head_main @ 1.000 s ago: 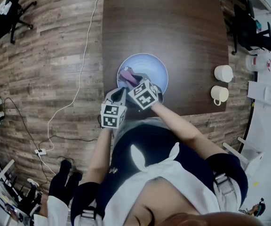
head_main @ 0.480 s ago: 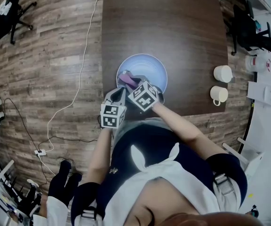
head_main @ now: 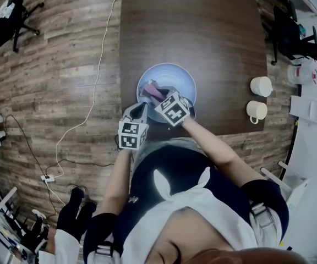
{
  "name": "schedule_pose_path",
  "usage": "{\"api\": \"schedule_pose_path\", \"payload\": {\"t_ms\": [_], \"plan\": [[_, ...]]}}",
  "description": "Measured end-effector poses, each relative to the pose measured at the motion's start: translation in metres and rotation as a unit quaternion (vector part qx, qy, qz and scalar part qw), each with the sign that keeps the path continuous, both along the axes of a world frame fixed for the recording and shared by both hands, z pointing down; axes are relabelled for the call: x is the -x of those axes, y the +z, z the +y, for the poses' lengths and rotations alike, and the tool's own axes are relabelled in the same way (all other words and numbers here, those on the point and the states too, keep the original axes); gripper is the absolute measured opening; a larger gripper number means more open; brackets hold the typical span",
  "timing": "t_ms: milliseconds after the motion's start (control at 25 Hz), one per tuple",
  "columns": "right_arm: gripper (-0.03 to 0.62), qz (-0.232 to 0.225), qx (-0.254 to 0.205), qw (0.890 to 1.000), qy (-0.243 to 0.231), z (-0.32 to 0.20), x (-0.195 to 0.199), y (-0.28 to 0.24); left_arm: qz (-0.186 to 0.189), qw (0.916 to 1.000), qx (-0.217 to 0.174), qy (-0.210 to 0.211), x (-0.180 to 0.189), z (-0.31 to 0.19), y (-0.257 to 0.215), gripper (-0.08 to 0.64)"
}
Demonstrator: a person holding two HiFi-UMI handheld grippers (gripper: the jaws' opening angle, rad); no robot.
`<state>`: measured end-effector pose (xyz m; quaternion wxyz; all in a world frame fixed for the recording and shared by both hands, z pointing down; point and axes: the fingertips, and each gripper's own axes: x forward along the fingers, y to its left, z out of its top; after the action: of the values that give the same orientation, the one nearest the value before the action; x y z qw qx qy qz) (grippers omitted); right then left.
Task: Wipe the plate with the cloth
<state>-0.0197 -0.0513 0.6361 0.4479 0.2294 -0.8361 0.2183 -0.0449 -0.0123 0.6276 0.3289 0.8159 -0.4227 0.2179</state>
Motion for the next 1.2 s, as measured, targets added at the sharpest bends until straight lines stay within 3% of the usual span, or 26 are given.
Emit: {"api": "schedule_pose_path", "payload": {"t_ms": [680, 1200], "plan": [[0.114, -0.014, -0.003, 0.997, 0.075, -0.031, -0.033, 0.005, 0.000, 1.0000, 0.004, 0.003, 0.001, 0.002, -0.001, 0.004], [0.115, 0.001, 0.003, 0.991, 0.136, -0.049, -0.066, 0.005, 0.002, 1.0000, 0.004, 0.000, 0.002, 0.003, -0.002, 0.003]]}}
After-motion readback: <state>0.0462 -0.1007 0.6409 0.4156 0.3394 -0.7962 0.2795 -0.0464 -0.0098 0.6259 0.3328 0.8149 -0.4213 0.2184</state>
